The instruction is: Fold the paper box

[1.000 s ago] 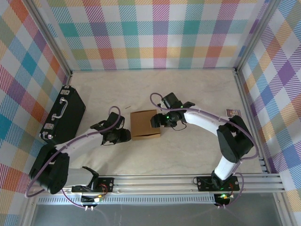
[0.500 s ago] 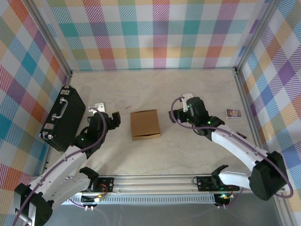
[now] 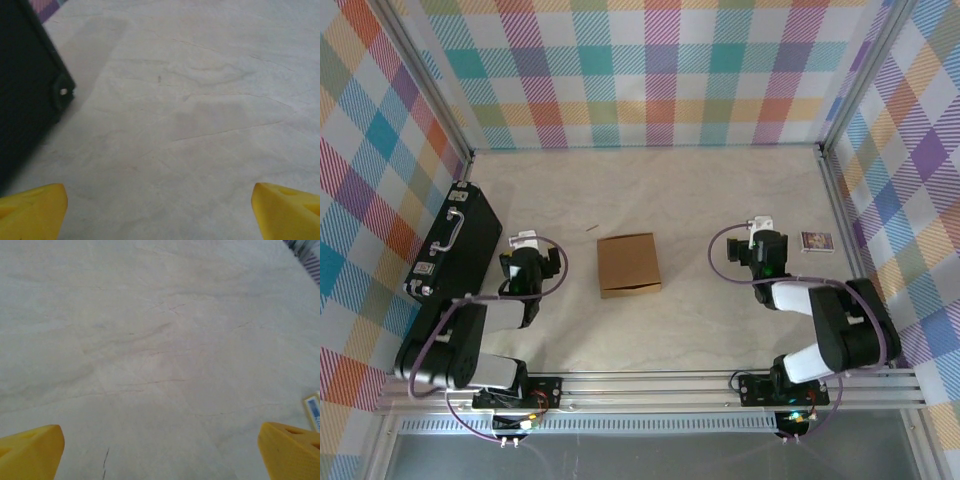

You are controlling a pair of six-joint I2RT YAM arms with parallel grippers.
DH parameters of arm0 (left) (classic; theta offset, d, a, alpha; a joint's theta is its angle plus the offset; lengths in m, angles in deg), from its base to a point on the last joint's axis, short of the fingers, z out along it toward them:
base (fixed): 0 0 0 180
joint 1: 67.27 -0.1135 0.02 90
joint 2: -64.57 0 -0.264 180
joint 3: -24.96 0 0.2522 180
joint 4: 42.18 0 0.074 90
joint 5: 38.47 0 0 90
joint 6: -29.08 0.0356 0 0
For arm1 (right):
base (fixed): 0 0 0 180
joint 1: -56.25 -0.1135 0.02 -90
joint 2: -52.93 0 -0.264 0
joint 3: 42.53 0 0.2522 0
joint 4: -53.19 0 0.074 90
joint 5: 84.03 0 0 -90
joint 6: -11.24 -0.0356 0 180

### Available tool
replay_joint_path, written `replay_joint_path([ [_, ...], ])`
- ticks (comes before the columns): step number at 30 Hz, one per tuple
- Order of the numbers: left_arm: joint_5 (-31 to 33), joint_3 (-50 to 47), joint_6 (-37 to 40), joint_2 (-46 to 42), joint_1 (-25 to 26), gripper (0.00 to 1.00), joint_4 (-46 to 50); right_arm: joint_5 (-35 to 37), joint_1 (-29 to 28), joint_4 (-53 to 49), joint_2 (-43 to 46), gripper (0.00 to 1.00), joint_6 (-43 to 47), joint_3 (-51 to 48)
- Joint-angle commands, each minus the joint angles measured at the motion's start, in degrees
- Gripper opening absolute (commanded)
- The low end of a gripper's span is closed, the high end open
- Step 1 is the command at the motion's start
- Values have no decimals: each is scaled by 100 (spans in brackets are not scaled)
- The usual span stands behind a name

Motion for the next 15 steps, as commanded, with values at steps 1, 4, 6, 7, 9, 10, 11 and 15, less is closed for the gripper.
replay_joint_path([
  [1, -716, 443, 201, 605, -152, 92, -873, -738, 561, 877, -1, 97, -356, -14],
  [4, -1128, 490, 256, 745, -207, 93, -848, -1214, 801, 1680, -375, 99, -414, -207],
  [6, -1148, 482, 278, 757, -210, 96, -867, -1307, 839, 1399, -377, 99, -435, -108],
  [7, -1175, 533, 251, 772, -229, 100, -791, -1336, 850, 1272, -323, 99, -456, -90],
  [9, -1402, 706, 124, 788, -400, 99, -484, -1333, 860, 1331, -348, 99, -449, -102],
  [10, -1602, 715, 74, 783, -505, 100, -440, -1339, 857, 1243, -316, 99, -450, -90],
  [11, -1590, 710, 74, 795, -508, 100, -483, -1331, 862, 1264, -303, 99, -437, -100],
  [15, -1588, 693, 76, 785, -508, 100, -494, -1352, 849, 1262, -297, 99, -422, -96],
])
